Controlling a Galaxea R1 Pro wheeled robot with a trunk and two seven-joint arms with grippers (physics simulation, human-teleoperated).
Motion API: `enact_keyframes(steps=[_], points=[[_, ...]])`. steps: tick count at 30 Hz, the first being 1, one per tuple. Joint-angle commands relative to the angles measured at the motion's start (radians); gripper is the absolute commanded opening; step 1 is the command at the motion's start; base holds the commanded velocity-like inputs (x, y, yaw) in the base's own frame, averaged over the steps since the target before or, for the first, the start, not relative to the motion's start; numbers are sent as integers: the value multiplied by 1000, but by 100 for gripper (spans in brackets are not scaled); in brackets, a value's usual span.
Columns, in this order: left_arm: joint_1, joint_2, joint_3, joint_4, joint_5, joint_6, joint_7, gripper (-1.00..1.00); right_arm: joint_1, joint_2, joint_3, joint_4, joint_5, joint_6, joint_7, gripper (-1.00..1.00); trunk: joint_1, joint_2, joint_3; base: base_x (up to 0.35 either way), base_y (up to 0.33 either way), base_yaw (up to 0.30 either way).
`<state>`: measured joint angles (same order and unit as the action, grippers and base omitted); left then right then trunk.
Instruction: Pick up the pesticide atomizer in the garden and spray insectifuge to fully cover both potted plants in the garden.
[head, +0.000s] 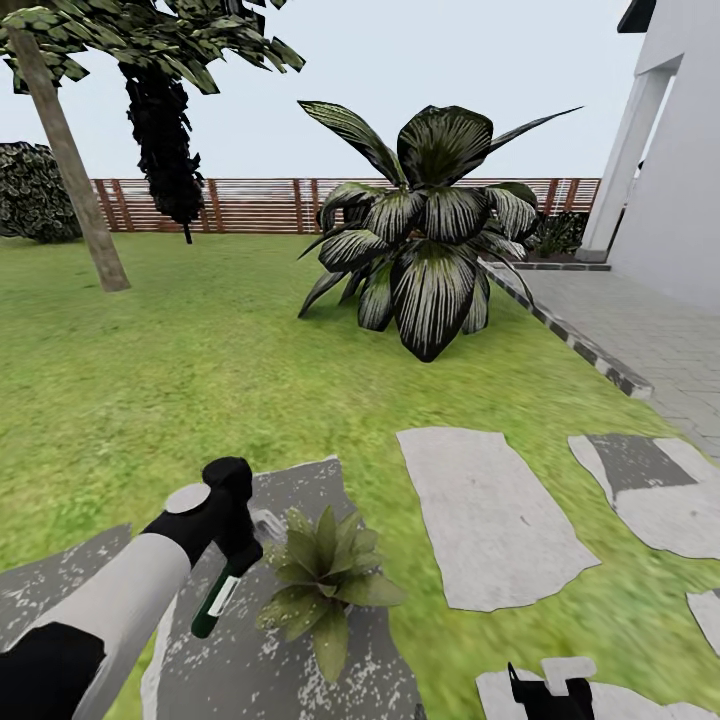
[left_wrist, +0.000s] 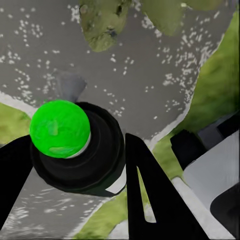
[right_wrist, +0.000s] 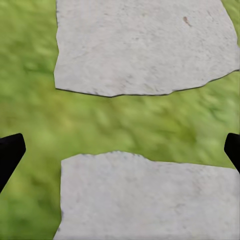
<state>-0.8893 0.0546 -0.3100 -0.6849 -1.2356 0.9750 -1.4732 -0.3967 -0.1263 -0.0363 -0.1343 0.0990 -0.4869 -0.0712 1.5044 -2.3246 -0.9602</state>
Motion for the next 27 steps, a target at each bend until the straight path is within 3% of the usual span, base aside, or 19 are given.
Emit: enact_keyframes(steps=[1,5,18,27], points=[[1,1,-15,-2,-10,9,-31,-100,-1,0,-4,1,10,-2,-5,100,0,0,-1,0,0,0],[10,2,-35,-1,-11,4,-72,-100,-1,0,-4,1,10,-2,-5,100,0,0,-1,0,0,0],[13,2,-30,-1,-13,-28,-76,-100,-1,0,-4,1,10,-2,-5,100,0,0,-1,-97,0,0],[16,36,-24,0,-13,-22,-62,-100,-1,0,-4,1,10,-2,-6,100,0,0,-1,-1,0,0]])
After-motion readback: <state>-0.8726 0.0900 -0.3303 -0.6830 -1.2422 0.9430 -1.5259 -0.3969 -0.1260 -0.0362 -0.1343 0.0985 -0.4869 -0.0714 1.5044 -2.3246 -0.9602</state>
